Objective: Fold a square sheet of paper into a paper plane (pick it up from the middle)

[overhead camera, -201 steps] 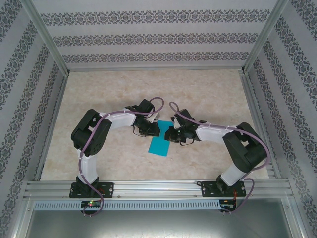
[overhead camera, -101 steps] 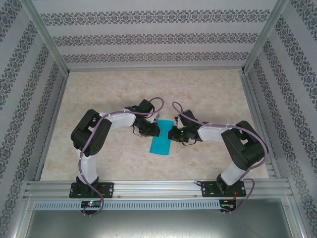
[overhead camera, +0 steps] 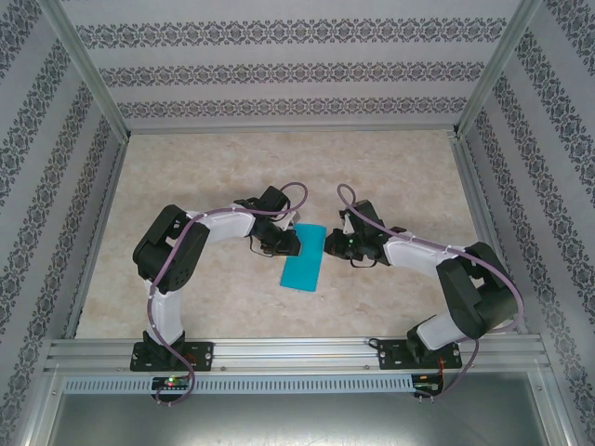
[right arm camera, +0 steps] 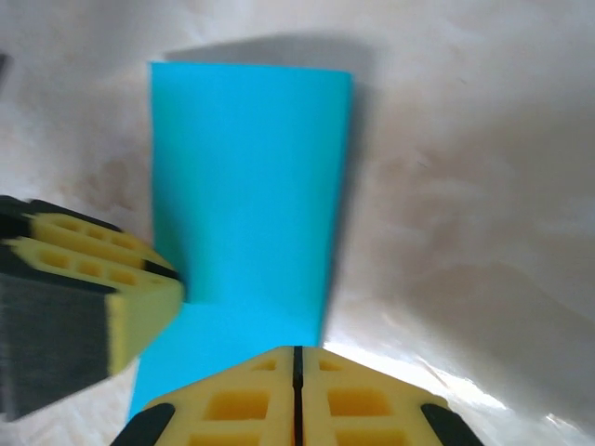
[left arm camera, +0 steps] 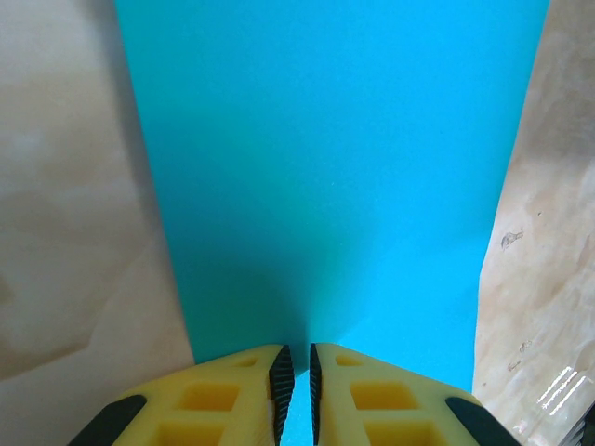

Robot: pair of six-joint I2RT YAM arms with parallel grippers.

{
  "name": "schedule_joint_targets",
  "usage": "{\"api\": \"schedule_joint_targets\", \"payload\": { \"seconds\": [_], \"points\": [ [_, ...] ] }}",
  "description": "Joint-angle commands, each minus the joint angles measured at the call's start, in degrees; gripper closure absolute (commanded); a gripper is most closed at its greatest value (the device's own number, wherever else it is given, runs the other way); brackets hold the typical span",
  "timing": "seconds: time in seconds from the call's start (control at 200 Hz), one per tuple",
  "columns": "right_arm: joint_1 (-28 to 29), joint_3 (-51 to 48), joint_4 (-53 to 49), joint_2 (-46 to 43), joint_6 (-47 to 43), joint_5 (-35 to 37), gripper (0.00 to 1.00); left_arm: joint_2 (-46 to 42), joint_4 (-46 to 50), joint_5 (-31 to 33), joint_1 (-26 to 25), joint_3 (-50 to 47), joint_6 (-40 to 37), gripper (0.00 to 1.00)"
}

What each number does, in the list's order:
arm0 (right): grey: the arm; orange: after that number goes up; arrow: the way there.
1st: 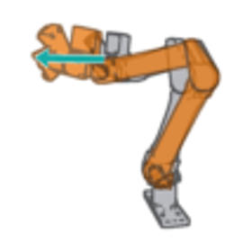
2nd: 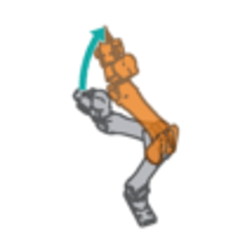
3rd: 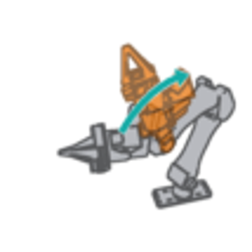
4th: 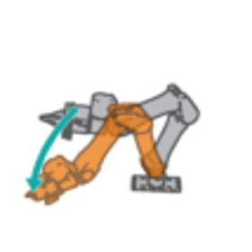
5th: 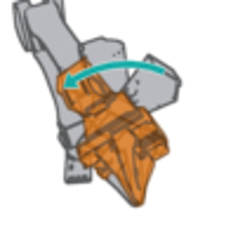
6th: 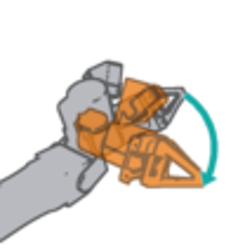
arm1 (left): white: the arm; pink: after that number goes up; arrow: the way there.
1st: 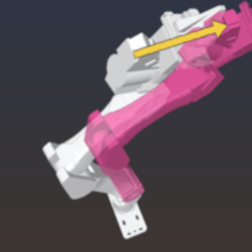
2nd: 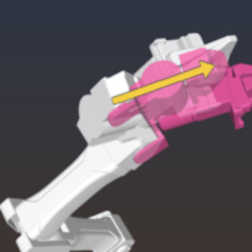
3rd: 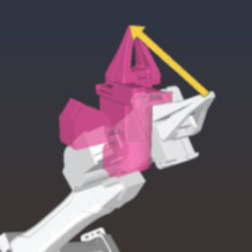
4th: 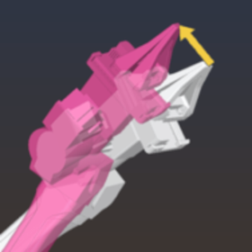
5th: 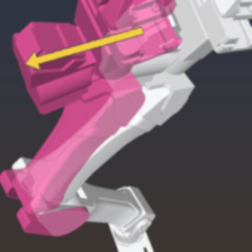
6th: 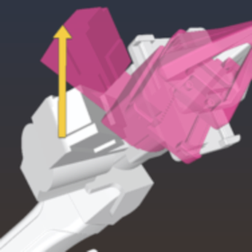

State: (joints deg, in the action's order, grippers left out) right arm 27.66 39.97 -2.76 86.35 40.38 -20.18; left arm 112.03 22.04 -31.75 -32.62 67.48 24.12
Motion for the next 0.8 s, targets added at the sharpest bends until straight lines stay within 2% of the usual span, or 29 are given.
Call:
{"api": "schedule_joint_targets", "payload": {
  "seconds": [0.0, 0.425, 0.794],
  "points": [
    [1.2, 3.7, 1.3, 2.8, 0.2, -1.3, 0.92, 4.2, 6.8, 6.2, -0.3, -3.4, -1.7, 0.79],
    [1.2, 7.6, 7.9, 15.6, 0.6, -1.6, 0.92, 3.5, 6.9, 6.5, -0.4, -4.5, -2.0, 0.79],
    [-4.6, 4.5, 10.2, 16.1, -0.4, 1.0, 0.92, 2.5, 6.9, 7.1, -0.2, -5.9, -2.4, 0.78]
  ]
}}
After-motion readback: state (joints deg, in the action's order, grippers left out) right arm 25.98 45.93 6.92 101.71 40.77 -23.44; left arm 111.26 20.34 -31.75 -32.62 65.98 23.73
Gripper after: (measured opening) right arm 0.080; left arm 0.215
